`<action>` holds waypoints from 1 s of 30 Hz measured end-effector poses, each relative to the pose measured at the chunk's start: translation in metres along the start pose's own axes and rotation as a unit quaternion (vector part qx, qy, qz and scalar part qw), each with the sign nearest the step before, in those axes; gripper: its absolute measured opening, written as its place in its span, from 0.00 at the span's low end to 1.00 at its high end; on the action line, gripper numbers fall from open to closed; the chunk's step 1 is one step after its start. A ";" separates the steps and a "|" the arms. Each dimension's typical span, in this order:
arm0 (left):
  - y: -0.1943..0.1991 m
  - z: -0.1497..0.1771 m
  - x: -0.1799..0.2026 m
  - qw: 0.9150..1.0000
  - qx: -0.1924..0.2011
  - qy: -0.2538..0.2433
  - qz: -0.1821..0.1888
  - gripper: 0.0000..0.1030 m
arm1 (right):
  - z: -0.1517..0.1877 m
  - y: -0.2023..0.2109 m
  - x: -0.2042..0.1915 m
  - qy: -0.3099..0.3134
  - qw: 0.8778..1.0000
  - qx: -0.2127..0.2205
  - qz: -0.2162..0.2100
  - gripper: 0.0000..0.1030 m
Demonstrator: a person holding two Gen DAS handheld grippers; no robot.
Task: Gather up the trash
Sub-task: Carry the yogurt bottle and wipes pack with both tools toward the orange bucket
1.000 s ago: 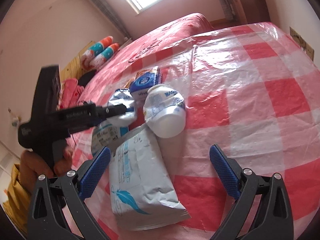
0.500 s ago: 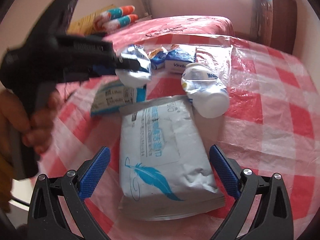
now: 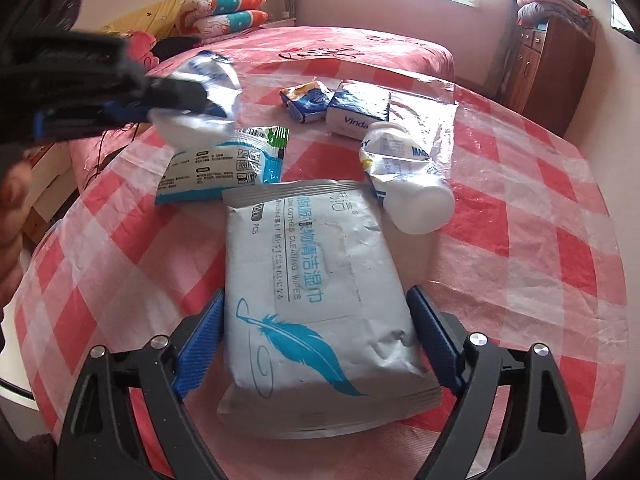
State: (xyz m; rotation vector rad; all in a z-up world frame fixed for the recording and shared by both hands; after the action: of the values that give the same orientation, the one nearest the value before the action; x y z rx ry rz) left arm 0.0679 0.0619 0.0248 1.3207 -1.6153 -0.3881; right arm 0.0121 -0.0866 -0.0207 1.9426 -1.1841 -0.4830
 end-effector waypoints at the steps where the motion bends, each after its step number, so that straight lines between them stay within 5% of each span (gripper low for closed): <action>1: 0.003 0.002 -0.003 1.000 0.000 0.002 -0.001 0.24 | 0.000 0.001 0.001 0.000 1.000 0.001 -0.001 0.81; 14: 0.032 0.034 -0.045 1.000 0.004 0.030 -0.001 0.24 | 0.003 0.013 0.007 -0.025 0.999 0.025 -0.022 0.74; 30: 0.057 0.070 -0.086 0.997 -0.004 0.061 0.038 0.24 | 0.006 0.036 0.004 -0.123 0.984 0.067 -0.110 0.73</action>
State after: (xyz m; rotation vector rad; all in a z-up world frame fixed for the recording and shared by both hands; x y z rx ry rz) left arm -0.0280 0.1351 -0.0068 1.2484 -1.5555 -0.2636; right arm -0.0100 -0.1013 0.0043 2.1911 -1.1849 -0.7957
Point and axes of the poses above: each gripper's, at about its wrist camera, not at the fingertips, and y roughly against the way its jaws point, x to its right, z to its underside, the point moved 5 cm from there along -y, roughly the way its jaws point, and after that the axes turned 11 degrees about y, right-handed, at the moved point
